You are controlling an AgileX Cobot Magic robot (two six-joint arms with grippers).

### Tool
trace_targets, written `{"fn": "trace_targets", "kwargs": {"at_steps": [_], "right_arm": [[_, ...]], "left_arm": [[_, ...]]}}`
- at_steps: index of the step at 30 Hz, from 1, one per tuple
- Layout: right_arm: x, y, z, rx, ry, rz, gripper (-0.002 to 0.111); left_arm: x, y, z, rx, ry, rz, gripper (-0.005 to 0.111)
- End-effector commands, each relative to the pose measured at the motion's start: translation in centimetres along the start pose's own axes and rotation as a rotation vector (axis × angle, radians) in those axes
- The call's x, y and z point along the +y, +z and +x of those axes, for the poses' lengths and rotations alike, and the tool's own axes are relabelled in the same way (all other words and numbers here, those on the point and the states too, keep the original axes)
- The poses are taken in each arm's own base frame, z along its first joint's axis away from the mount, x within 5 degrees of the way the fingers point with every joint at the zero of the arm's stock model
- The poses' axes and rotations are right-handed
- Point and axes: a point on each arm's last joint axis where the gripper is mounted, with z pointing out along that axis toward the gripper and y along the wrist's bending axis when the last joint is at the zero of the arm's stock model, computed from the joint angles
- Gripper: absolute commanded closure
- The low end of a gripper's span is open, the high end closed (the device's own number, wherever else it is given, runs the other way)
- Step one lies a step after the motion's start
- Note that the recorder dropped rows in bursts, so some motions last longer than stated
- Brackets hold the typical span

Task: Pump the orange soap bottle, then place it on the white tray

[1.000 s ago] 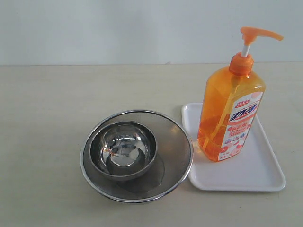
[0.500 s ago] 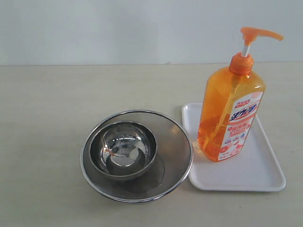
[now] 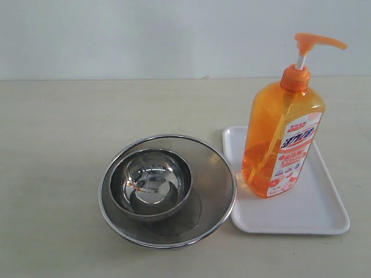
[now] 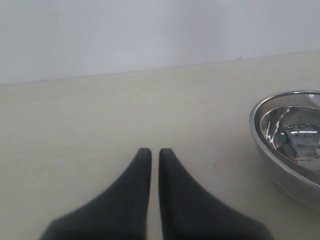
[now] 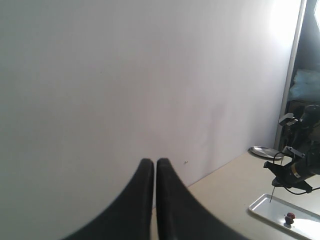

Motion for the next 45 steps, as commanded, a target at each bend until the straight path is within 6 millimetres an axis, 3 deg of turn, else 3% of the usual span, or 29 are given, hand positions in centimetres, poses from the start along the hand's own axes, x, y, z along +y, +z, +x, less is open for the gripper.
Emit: {"fn": "trace_targets", "kwargs": {"at_steps": [1,21,26,28,31,35,45], "right_arm": [[-0.3,0.0,-0.3,-0.01,0.003,0.014,0.109],[0.0,0.0,-0.3,-0.01,0.057,-0.021,0.109],[2.4,-0.4,0.5,0.119,0.291,-0.273,0.109],[4.2,-1.2,0.9,0.204,0.339,-0.474,0.109],[5.9,-2.4,1.3,0.238,0.337,-0.694,0.109],[7.1,-3.6,1.6,0.203,0.212,-0.892,0.109],[6.8,-4.8,5.1,0.239,0.083,-0.946,0.109]], "left_arm": [[0.0,0.0,0.1,0.003,-0.003,0.0,0.102],[0.0,0.0,0.1,0.003,-0.003,0.0,0.102],[0.0,0.0,0.1,0.003,-0.003,0.0,0.102],[0.0,0.0,0.1,0.003,-0.003,0.0,0.102],[0.0,0.0,0.1,0.003,-0.003,0.0,0.102],[0.0,0.0,0.1,0.003,-0.003,0.0,0.102],[0.0,0.0,0.1,0.003,-0.003,0.0,0.102]]}}
